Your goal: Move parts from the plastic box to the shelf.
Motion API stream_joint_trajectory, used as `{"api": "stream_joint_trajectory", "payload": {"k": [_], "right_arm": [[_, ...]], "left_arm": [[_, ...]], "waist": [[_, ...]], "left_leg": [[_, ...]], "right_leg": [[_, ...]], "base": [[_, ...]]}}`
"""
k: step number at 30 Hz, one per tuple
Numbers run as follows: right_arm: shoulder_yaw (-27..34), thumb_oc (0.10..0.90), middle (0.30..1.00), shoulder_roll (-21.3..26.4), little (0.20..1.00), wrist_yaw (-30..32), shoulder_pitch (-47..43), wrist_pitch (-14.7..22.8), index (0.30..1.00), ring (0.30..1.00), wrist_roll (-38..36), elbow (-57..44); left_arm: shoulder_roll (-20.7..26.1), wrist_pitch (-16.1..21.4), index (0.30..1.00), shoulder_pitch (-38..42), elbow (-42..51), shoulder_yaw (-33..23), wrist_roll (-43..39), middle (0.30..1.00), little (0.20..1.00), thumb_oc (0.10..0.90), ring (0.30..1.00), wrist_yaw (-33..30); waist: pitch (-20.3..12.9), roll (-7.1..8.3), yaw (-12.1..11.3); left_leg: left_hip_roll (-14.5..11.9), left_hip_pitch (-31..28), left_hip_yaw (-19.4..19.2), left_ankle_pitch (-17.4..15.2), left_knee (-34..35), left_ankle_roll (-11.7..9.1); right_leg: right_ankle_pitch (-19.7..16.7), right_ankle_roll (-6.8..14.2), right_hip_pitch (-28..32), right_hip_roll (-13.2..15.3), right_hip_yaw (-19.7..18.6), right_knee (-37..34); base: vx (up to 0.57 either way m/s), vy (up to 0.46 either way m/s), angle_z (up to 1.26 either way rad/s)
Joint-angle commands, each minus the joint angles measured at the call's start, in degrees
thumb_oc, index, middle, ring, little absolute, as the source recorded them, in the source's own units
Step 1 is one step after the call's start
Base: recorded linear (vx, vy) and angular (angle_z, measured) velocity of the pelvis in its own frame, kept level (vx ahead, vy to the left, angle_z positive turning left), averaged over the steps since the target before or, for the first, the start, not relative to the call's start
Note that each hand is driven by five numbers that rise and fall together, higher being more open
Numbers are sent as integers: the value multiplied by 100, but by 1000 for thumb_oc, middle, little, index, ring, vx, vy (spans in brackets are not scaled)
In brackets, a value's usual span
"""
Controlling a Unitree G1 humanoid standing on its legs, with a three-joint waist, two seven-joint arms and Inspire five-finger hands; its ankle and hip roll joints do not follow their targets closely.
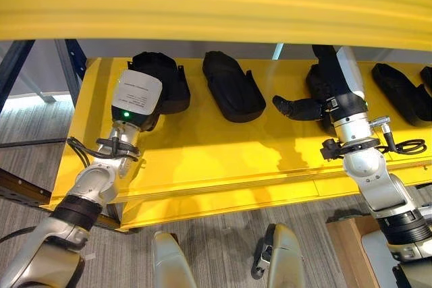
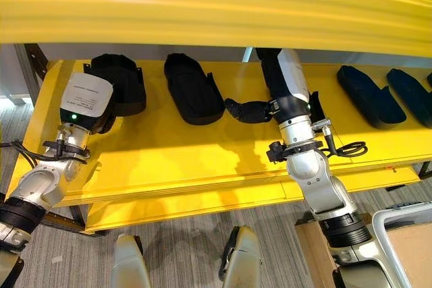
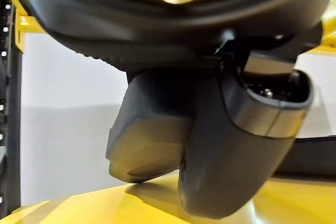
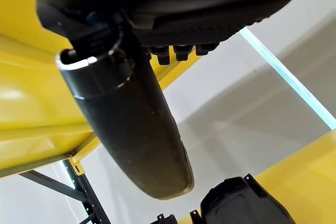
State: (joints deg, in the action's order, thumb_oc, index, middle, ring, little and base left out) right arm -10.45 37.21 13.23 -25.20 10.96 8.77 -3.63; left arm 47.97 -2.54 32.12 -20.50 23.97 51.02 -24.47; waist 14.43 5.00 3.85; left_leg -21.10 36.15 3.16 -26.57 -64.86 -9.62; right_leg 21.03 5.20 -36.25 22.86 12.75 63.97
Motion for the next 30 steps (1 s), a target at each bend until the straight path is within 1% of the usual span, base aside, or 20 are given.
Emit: {"api": "stream_joint_trajectory", "payload": {"k": [1,6,8,11,12,14,19,30], "right_arm": [[431,900,1000,34,1000,273,-716,430,1000,1000,-236,-496],[508,900,1000,42,1000,264,-642,432,1000,1000,-232,-508],[547,900,1000,22,1000,253,-606,443,1000,1000,-231,-511],[547,900,1000,13,1000,254,-601,439,1000,1000,-224,-510],[587,900,1000,12,1000,238,-597,447,1000,1000,-234,-533],[614,900,1000,4,1000,223,-570,451,1000,1000,-228,-543],[668,900,1000,4,1000,187,-519,448,1000,1000,-228,-564],[704,900,1000,-12,1000,178,-471,483,1000,1000,-218,-585]], "left_arm": [[-123,100,300,155,-313,241,-222,300,300,400,300,469],[-36,126,300,-205,-169,-34,-355,300,300,400,300,476],[14,152,300,-564,54,-282,-369,300,300,400,300,449],[39,168,300,-710,155,-382,-356,300,300,400,300,446],[84,179,300,-935,266,-553,-353,300,300,400,300,420],[133,186,300,-1134,415,-724,-349,300,300,400,300,401],[199,258,300,-1548,726,-1014,-351,300,300,400,300,396],[278,435,300,-2100,1032,-1215,-309,300,300,400,300,443]], "waist": [[-161,-96,39],[-125,-110,-5],[-112,-119,-49],[-115,-119,-47],[-107,-123,-81],[-99,-126,-104],[-90,-136,-152],[-49,-187,-229]], "left_leg": [[18,-198,-150,-204,26,540],[13,-183,-126,-204,28,537],[22,-166,-112,-199,19,542],[29,-167,-111,-199,25,542],[26,-160,-122,-208,22,552],[33,-136,-116,-216,0,556],[59,-94,-88,-224,-18,562],[107,-38,-76,-220,-28,580]], "right_leg": [[640,-140,430,-176,-129,-11],[649,-136,434,-171,-126,-17],[658,-134,441,-161,-121,-14],[661,-132,443,-160,-124,-17],[668,-132,438,-156,-118,-11],[663,-132,440,-145,-106,-3],[666,-129,443,-137,-98,-8],[664,-125,387,-117,-126,10]], "base": [[18,-10,-4],[2,-2,-1],[0,0,0],[0,0,0],[0,0,0],[0,0,0],[0,0,0],[0,0,0]]}}
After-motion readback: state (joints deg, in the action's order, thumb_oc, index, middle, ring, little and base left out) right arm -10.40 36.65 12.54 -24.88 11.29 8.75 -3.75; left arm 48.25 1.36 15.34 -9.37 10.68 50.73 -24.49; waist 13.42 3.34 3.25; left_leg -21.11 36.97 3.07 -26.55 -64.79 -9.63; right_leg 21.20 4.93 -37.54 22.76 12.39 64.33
